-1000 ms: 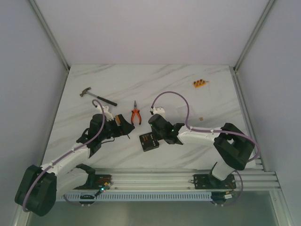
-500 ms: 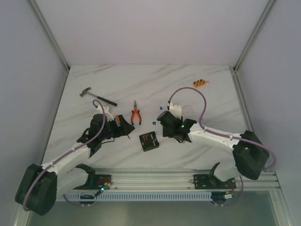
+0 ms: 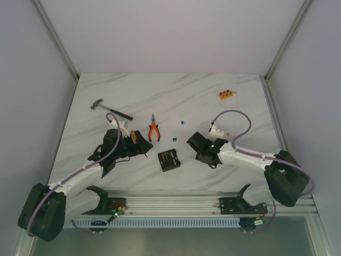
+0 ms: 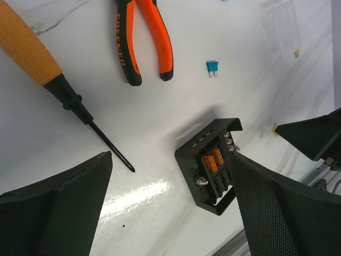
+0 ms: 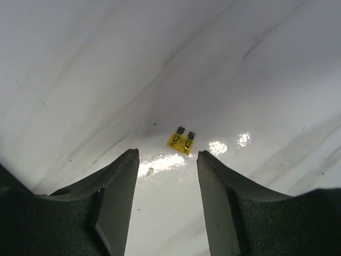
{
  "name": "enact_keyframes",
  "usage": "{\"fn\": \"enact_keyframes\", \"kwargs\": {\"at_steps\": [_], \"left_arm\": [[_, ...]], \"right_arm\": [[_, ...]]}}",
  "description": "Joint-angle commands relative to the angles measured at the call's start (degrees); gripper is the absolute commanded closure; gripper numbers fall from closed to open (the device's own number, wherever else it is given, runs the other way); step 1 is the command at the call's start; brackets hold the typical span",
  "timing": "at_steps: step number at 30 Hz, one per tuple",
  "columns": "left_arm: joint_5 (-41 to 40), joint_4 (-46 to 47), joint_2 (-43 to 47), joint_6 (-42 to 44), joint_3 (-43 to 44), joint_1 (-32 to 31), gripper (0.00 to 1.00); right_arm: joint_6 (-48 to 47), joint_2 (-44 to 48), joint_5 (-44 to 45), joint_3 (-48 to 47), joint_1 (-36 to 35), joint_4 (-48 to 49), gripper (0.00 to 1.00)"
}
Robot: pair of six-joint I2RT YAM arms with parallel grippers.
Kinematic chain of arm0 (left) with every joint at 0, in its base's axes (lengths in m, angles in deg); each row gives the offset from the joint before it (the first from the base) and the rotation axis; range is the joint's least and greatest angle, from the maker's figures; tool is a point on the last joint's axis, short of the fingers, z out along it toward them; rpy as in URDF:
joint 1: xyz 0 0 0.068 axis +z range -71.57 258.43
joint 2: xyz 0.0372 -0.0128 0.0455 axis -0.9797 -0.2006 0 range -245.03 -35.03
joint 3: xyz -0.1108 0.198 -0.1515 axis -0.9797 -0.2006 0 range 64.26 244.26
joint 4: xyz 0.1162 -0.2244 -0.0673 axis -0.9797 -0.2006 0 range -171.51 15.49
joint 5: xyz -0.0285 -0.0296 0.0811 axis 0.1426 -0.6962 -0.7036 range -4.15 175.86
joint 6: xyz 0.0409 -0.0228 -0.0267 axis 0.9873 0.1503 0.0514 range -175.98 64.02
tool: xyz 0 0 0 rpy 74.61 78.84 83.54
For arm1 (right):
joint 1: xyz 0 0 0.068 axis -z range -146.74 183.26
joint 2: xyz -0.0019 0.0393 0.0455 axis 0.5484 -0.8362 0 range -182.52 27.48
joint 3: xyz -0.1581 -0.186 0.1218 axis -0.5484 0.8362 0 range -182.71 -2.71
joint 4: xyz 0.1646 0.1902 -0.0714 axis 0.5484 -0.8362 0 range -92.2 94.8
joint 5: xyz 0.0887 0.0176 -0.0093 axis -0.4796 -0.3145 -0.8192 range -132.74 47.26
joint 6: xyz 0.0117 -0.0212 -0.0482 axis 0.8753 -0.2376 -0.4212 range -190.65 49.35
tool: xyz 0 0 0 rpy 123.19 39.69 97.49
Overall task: Snap on the fuse box
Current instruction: Place the fuse box base at the center of the board, then pick up the fuse from the center of the board.
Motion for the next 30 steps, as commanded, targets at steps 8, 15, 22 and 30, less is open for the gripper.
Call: {"fn": "enact_keyframes", "kwargs": {"at_steps": [8,15,22,30], "left_arm": [[1.43,-1.25,-1.38,-0.52,1.65,-0.19,0.0],[1.24,-1.43,-1.39,-0.57,1.59,-0.22,0.0],[1.45,-1.51,-1.86,-0.57,1.53,-0.26,0.0],[1.9,-1.73,-1.26,-0.79,1.41,-0.23,0.0]], "right_arm": [[6.81,-1.42,1.42,1.64,1.2,-0.99,0.5],[6.3,-2.97,0.81,1.81,1.29,0.22,0.57],[-0.27,-7.02,-2.12,0.38,1.28,4.6,0.65],[-13.27,-12.36,-2.43,-4.24,1.25,9.93,0.69]]}}
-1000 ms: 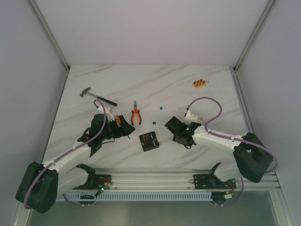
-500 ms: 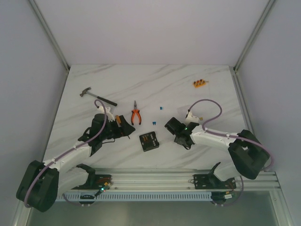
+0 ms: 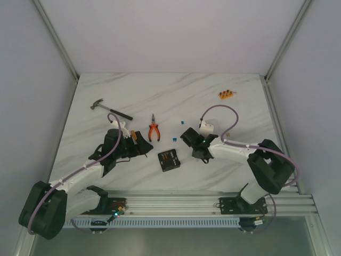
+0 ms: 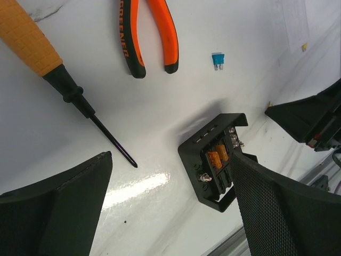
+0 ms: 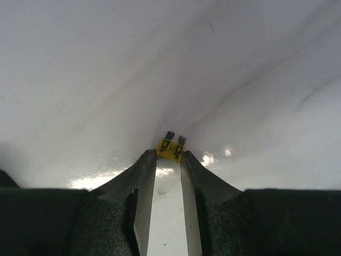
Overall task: Snap on the fuse box
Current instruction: Pick up the fuse from the center of the board.
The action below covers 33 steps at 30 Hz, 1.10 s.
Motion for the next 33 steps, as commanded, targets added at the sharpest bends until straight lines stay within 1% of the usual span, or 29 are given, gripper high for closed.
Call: {"fn": "enact_keyframes", "kwargs": {"at_steps": [1,3,5,11,17,28,31,33], "left_arm": [[1.33,-0.67,0.51,-0.7,1.1,-0.22,0.0],[1.33,-0.85,0.72,-0.78,1.14,-0.22,0.0],[1.32,-1.06,1.03,-0.86,1.07,-0.23,0.0],[0.97,-1.73,1.73,-0.81,1.01,-0.22,0.0],[1.06,-1.93,1.28,-0.81,1.48,-0.22,0.0],[1.2,-2.11,1.45,-1.07,1.45,-0.2,0.0],[1.16,-2.08,1.21,-1.13,1.51,-0.22,0.0],[1.35,-2.11,1.06,-1.17,1.55,-0.22,0.0]], "right_arm": [[-9.69,-4.0,-2.03,-1.42,0.14,4.07,0.69],[-12.95,-5.08,-1.92,-2.8,0.18,4.2,0.68],[-13.72,-6.1,-1.47,-3.73,0.2,3.53,0.67],[-10.35,-6.09,0.21,-3.0,1.17,1.03,0.56],[-7.34,-4.55,1.21,-1.01,3.59,-0.63,0.54],[-8.11,0.16,0.64,2.59,5.87,-1.84,0.52],[-9.77,1.54,0.56,3.08,6.27,-1.53,0.52],[-13.99,2.94,-0.77,2.86,6.22,-0.01,0.52]]}}
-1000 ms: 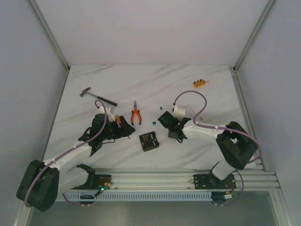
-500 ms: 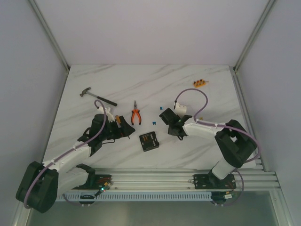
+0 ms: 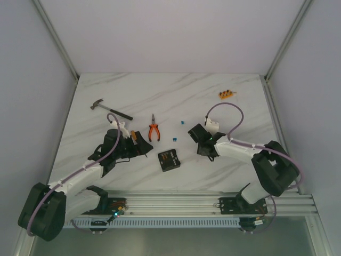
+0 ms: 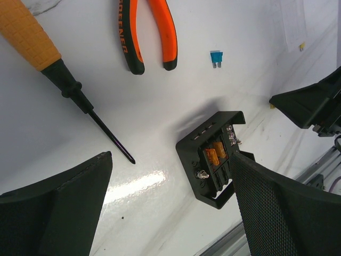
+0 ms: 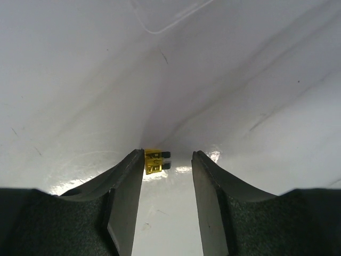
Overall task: Snap on the fuse box
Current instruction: Pick up the fuse from the center of the board.
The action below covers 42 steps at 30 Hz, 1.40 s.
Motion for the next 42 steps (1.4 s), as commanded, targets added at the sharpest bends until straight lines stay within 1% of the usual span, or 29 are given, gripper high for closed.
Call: {"fn": "enact_keyframes", "kwargs": {"at_steps": [1,5,7,11,16,21,24,29,35,42], "left_arm": [[1.1,-0.78,0.07,-0.36,1.42,-0.22,0.0],[0.97,-0.84,0.21,-0.57,1.4,-0.22,0.0],[0.88,-0.86,0.2,-0.59,1.41,-0.22,0.0],[1.08,-0.85,0.38,-0.6,1.29,-0.22,0.0],[1.22,-0.94,0.8,-0.63,1.24,-0.22,0.0],[1.29,-1.04,1.36,-0.6,1.15,-0.24,0.0],[1.39,-1.1,1.68,-0.66,1.12,-0.2,0.0],[1.24,-1.12,1.77,-0.61,1.23,-0.22,0.0],[1.37,-1.1,1.26,-0.64,1.45,-0.22,0.0],[1.19,-1.11,1.1,-0.69,1.45,-0.22,0.0]], "right_arm": [[-7.35,2.44,-1.46,1.46,0.36,-1.67,0.52],[-15.95,5.41,-5.03,1.22,0.7,2.93,0.49],[-19.01,6.0,-7.56,1.21,2.11,4.87,0.48],[-22.79,5.03,-11.83,1.06,3.94,7.74,0.46],[-24.88,2.19,-15.83,1.06,5.09,9.6,0.45],[-24.64,0.58,-18.77,1.57,5.3,9.64,0.43],[-22.88,0.02,-20.05,1.51,5.41,6.93,0.43],[-19.91,0.8,-21.74,3.03,5.3,3.5,0.42],[-17.42,2.01,-24.56,4.92,4.99,2.02,0.42],[-15.77,3.34,-23.56,5.02,3.0,-0.46,0.42]]}}
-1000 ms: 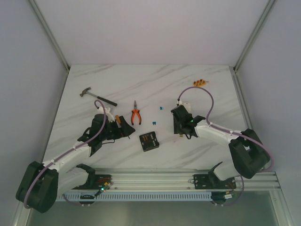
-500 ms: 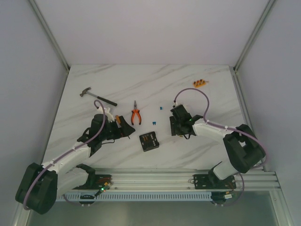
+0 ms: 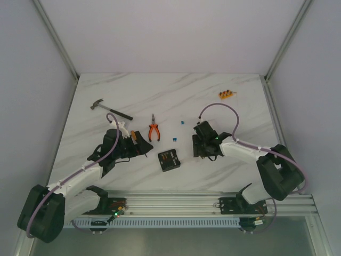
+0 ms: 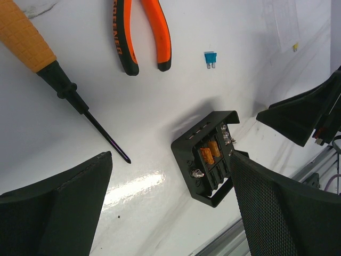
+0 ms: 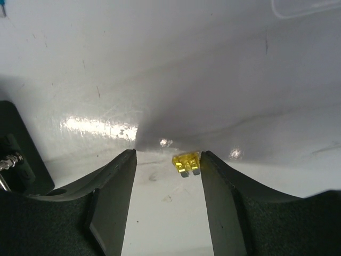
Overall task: Snap on the fuse box
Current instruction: Pick up the fuse from the center of the board.
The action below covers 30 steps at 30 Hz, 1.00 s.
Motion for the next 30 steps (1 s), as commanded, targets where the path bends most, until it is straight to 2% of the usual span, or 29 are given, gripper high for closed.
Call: {"fn": "enact_keyframes", "kwargs": {"at_steps": [1,8,15,23,30], "left_arm": [[0.81,-0.69,-0.07,-0.4,1.32,-0.16,0.0],[0.84,-0.69,-0.02,-0.68,1.13,-0.25,0.0],[0.99,-0.69,0.27,-0.99,1.04,-0.22,0.0],[1.0,-0.7,0.2,-1.15,1.1,-0.22,0.0],[1.07,-0.7,-0.14,-1.03,1.1,-0.23,0.0]], "right_arm": [[2.16,-0.16,-1.84,2.46,-1.54,-6.72,0.42],[1.74,-1.47,2.44,-0.16,-3.97,-9.87,0.42],[3.08,-3.74,7.64,-3.28,-4.01,-10.22,0.48],[8.27,-7.88,6.21,-4.68,-4.01,-10.71,0.57],[9.77,-8.9,5.86,-4.41,-4.01,-11.8,0.59]]}}
